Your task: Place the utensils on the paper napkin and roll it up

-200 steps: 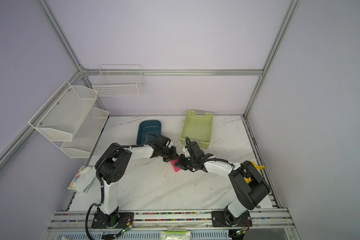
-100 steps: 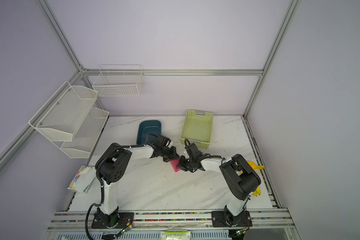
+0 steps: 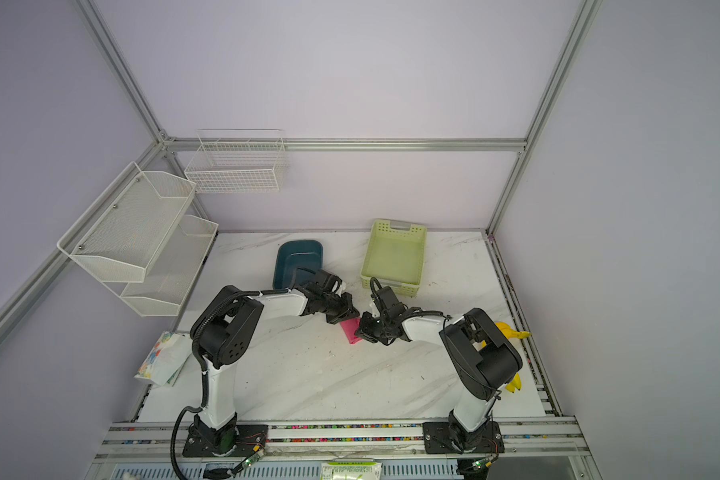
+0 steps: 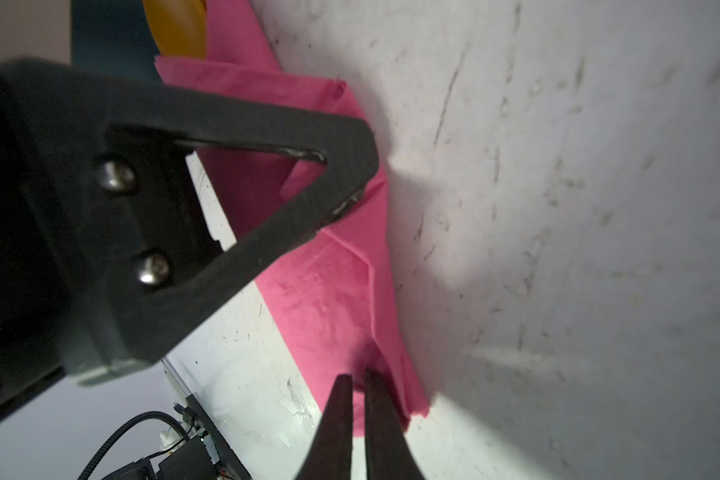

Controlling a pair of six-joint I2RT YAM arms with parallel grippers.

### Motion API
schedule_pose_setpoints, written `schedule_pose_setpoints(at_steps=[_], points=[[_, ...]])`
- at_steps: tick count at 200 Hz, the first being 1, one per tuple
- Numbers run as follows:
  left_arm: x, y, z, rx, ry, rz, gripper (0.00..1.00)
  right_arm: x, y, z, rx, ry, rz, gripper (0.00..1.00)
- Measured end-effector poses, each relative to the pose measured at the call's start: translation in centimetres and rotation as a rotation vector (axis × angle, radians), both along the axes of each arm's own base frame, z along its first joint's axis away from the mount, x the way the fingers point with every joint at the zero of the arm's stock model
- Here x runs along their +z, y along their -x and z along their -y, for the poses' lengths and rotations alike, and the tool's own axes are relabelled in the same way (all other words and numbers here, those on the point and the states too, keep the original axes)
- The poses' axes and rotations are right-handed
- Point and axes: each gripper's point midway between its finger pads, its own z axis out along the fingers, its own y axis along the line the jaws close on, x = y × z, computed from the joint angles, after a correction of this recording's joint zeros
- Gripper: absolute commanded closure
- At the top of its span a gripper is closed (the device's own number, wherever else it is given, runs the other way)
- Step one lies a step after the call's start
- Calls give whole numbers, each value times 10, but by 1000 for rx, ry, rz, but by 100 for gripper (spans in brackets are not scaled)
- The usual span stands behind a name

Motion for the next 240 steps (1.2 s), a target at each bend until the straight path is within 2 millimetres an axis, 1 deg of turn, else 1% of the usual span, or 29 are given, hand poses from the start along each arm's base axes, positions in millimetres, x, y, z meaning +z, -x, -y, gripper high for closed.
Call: schedule_pose_setpoints(at_steps=[24,38,49,84,97,114,132,147,160,173,189,200,219,240], points=[[3,0,2,-27,1,17,77,-6,2,2,2,10,-3,89],[7,0,2,-46,-9,32,68,-8,2,3,5,11,-2,89],[10,-1,1,-54,-29,44,64,-8,3,3,7,9,1,89],[17,-1,-15,-66,-139,65,58,-10,4,3,12,2,10,90],[26,0,-20,-67,-166,75,57,-10,4,4,10,0,10,91],[44,-2,-25,-67,-181,109,57,-11,4,4,3,-8,11,92],[67,-1,-29,-64,-179,151,57,-11,7,5,-10,-22,6,93],[82,0,-32,-59,-174,173,58,-11,11,7,-25,-32,-9,94],[92,1,-34,-55,-167,184,62,-11,15,9,-39,-40,-21,94],[96,3,-34,-54,-157,185,68,-10,20,12,-52,-43,-36,95],[96,5,-32,-58,-143,173,75,-11,26,16,-70,-38,-50,95],[92,9,-31,-60,-128,156,77,-10,32,20,-84,-33,-59,95],[78,22,-29,-69,-116,108,80,-10,38,27,-106,-24,-70,95],[66,37,-25,-85,-105,57,83,-10,41,29,-118,-24,-78,95]])
